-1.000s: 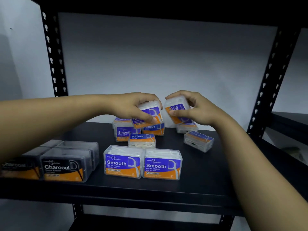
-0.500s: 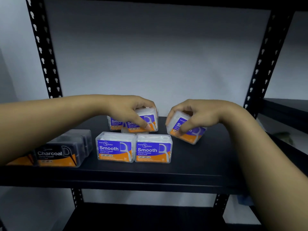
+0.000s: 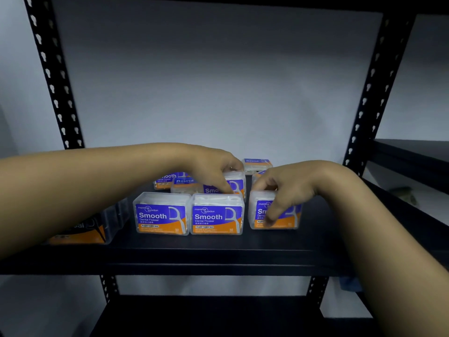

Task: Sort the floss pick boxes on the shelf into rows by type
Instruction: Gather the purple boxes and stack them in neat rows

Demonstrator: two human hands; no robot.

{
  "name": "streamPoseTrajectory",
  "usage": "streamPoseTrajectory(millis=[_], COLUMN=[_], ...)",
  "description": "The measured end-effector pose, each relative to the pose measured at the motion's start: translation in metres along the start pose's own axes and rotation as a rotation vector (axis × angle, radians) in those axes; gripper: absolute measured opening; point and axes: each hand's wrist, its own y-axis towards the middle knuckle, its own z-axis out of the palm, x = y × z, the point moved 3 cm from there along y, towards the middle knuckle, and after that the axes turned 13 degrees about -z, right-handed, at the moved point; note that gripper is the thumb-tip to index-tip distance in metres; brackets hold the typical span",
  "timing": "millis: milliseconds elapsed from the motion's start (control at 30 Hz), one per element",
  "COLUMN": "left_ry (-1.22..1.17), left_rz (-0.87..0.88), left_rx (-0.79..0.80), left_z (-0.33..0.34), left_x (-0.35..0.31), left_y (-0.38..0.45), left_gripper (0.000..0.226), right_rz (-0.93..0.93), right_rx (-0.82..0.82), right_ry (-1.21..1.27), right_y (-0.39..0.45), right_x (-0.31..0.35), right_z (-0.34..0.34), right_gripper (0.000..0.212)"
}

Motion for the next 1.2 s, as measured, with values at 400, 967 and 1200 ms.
streamPoseTrajectory(millis=[400, 967, 1200], left_ry=[-0.128, -0.366, -0.401], left_rz=[0.073, -0.124, -0.152], left_rx=[-0.245, -0.126, -0.136], left_z=[-0.019, 0.019, 0.021], left_x=[0.025, 0.044, 0.042], left_y=[-0.072, -0.091, -0.09], left_gripper=[0.042, 0.048, 0.052], right_rz=[-0.153, -0.219, -0.198], right_rx=[-0.207, -0.204, -0.19], right_ry=[0.077, 0.107, 0.084], right_y=[-0.02, -0.014, -0.017], right_x=[-0.006, -0.006, -0.001], right_z=[0.015, 0.019, 0.02], right_gripper=[0.034, 0.034, 0.033])
